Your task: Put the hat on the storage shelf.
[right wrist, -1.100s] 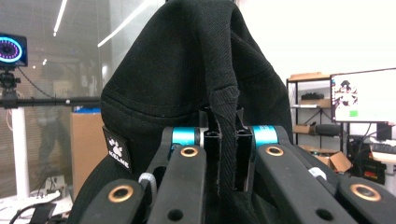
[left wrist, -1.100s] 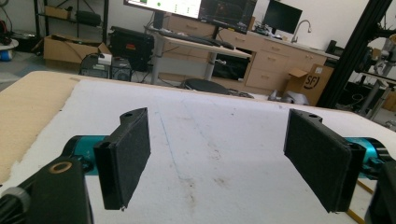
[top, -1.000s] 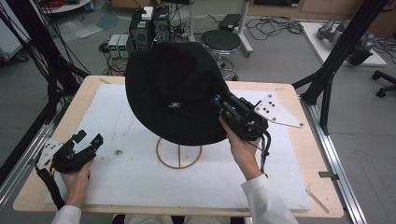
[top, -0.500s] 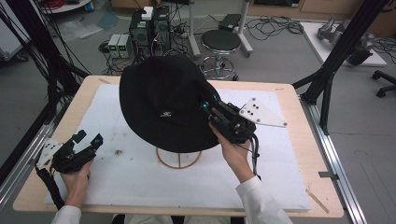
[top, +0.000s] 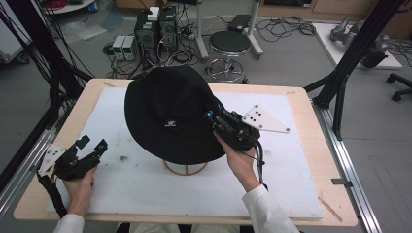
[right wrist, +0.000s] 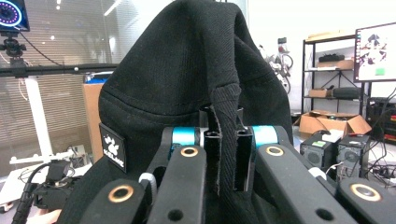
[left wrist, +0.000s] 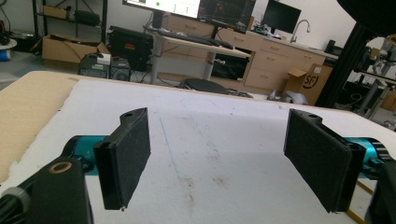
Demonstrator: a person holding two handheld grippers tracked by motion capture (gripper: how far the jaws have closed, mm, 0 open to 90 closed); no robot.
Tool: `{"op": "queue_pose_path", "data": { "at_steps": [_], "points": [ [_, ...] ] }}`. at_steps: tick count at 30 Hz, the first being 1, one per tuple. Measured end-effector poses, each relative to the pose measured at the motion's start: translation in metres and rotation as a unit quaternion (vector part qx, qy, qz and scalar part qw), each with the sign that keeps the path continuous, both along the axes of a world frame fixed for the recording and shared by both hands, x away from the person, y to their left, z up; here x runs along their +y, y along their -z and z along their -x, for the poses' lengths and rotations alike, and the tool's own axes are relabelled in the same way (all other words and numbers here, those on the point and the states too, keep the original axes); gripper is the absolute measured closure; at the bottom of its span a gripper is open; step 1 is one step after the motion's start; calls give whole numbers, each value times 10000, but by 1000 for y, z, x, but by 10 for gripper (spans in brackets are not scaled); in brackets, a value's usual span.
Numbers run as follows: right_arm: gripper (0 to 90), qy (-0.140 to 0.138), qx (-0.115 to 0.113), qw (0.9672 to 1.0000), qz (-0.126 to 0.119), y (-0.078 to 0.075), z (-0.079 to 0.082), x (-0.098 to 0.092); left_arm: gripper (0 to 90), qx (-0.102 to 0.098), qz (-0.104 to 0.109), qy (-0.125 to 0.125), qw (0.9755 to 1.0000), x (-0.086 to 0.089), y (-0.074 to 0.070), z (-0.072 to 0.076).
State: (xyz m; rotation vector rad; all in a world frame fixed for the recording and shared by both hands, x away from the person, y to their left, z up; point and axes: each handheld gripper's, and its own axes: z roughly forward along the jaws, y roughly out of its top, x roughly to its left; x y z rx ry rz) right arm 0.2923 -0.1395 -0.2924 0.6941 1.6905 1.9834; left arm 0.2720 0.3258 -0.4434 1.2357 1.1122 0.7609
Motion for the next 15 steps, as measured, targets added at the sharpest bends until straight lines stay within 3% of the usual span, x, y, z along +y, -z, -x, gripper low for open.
{"op": "queue_pose_path", "data": {
  "at_steps": [15],
  "points": [
    [864, -100, 294, 9995, 63, 8, -2, 0, 231, -6, 12, -13, 10000, 1, 0, 0]
  ]
}}
